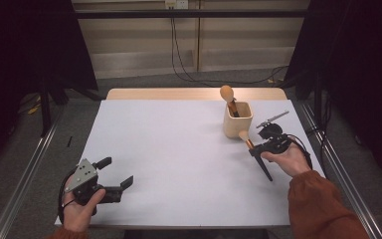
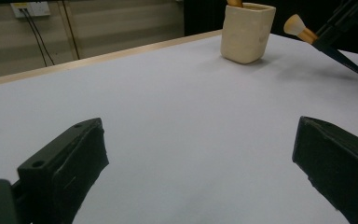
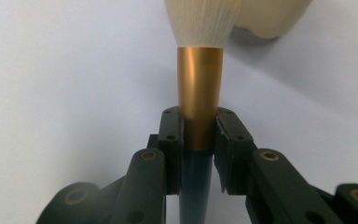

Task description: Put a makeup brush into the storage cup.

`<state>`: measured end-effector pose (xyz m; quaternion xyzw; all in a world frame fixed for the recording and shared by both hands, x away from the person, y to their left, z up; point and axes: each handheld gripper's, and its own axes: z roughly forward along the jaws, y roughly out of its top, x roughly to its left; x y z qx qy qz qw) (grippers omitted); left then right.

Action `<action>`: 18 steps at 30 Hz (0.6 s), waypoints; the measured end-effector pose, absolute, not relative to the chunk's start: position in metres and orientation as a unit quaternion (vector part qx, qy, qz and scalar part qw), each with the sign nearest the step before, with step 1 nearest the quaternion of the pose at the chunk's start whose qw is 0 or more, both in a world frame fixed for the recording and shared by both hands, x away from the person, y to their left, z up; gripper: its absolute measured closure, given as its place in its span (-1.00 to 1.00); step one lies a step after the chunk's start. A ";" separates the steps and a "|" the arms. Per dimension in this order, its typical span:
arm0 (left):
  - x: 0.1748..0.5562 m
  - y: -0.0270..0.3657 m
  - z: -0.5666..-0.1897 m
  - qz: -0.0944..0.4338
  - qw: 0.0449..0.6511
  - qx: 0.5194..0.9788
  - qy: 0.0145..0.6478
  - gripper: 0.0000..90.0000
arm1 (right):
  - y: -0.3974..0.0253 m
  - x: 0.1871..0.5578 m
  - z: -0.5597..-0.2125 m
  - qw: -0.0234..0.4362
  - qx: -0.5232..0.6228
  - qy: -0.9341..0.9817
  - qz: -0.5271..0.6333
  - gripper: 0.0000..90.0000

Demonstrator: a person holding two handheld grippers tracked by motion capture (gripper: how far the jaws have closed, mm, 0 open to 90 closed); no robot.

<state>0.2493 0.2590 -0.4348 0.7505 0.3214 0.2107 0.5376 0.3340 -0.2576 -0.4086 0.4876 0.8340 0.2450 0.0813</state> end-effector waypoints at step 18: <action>0.249 0.259 -0.434 0.213 0.538 0.751 0.320 -0.94 | -0.269 0.321 -0.403 0.168 0.487 0.780 0.355 0.65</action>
